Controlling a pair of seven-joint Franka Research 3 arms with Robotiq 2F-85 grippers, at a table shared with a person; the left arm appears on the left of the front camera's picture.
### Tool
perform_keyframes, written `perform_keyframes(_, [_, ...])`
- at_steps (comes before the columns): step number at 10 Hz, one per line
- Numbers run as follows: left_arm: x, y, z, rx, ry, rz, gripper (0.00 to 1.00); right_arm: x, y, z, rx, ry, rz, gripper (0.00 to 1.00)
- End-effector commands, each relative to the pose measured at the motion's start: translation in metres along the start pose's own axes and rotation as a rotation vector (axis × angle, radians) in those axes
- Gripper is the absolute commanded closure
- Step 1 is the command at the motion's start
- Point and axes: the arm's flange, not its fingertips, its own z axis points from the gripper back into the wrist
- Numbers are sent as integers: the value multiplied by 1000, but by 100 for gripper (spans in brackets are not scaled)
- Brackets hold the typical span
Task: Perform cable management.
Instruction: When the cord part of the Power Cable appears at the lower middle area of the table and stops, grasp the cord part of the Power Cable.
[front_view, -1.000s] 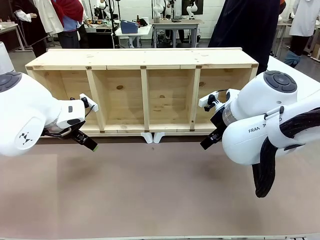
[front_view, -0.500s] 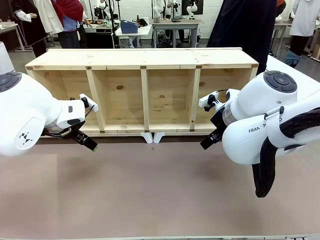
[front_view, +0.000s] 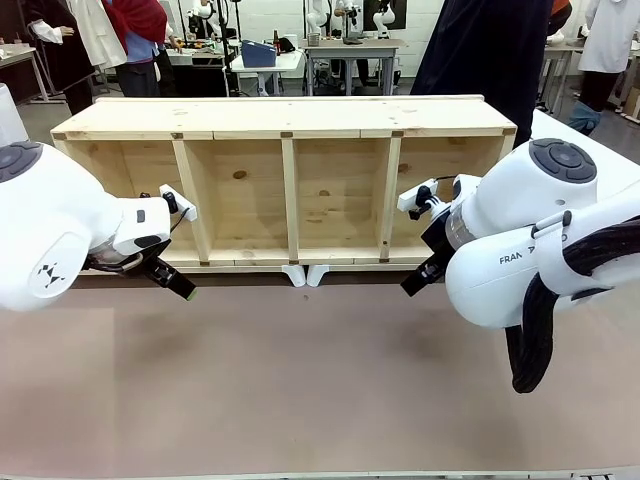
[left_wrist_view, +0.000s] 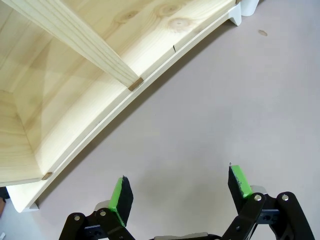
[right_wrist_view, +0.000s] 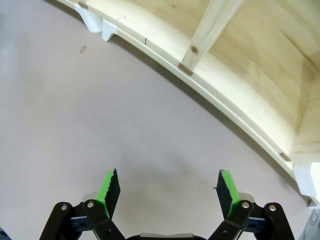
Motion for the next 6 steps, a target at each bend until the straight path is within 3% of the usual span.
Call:
perform_keyframes(1, [-18, -7, 25, 3, -13, 19, 0, -18, 9, 29, -42, -13, -6, 0])
perform_keyframes(6, [-58, -18, 92, 40, -51, 38, 0, -54, 23, 95, -108, -11, -72, 0])
